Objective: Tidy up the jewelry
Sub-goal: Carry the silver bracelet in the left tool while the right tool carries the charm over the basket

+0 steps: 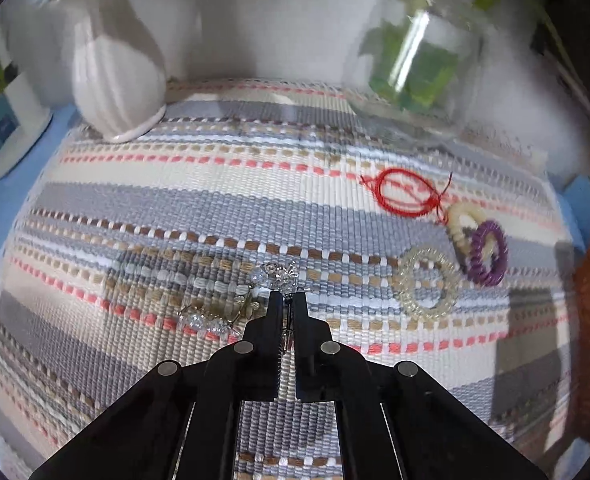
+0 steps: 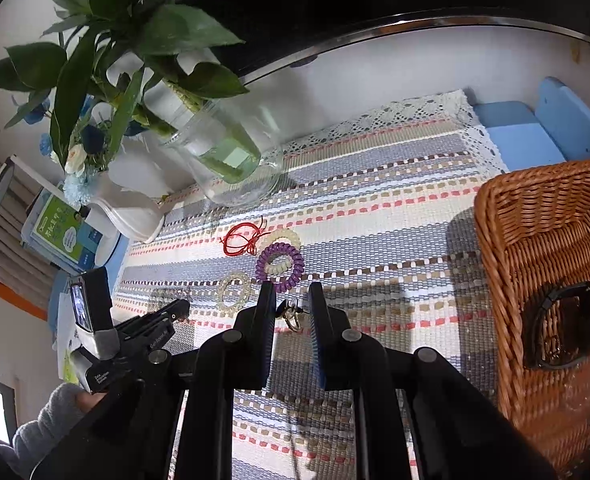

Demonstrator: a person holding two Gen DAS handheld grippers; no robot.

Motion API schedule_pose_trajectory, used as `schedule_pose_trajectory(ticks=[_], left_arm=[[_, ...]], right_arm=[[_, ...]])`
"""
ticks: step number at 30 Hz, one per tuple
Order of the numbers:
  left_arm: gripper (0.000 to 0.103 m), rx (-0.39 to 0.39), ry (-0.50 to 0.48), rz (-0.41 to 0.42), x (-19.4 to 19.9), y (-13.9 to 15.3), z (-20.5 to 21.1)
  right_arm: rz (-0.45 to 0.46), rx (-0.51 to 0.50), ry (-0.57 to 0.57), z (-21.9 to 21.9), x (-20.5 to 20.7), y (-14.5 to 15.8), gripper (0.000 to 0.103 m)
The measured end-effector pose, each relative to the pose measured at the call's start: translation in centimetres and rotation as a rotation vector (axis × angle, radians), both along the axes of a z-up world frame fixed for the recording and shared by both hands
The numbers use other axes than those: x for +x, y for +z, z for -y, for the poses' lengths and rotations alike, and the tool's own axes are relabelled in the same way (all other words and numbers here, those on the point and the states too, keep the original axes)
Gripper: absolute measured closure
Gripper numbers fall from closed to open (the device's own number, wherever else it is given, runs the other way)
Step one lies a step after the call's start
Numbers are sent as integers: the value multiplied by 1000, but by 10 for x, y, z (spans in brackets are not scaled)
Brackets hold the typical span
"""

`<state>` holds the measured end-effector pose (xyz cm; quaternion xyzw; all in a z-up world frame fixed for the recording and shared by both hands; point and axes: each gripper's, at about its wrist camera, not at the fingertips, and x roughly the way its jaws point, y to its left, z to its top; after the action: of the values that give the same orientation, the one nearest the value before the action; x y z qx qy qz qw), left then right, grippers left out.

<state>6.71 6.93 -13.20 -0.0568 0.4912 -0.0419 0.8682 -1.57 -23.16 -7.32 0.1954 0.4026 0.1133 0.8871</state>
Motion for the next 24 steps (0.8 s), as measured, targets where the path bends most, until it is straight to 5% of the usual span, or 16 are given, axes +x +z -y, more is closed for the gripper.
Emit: schedule_pose_trajectory(ticks=[3,15,24], left_arm=[[99,-111,25,21,-7,19,-13],[99,-292,-58,147,-27,99,3],[99,-312,-281,267,-33,155,80]], right_arm=[[12,21,-13,7,-6,5,86],[63,115,-84,45,-33,24,86],[116,152,-177,89,-62,40,86]])
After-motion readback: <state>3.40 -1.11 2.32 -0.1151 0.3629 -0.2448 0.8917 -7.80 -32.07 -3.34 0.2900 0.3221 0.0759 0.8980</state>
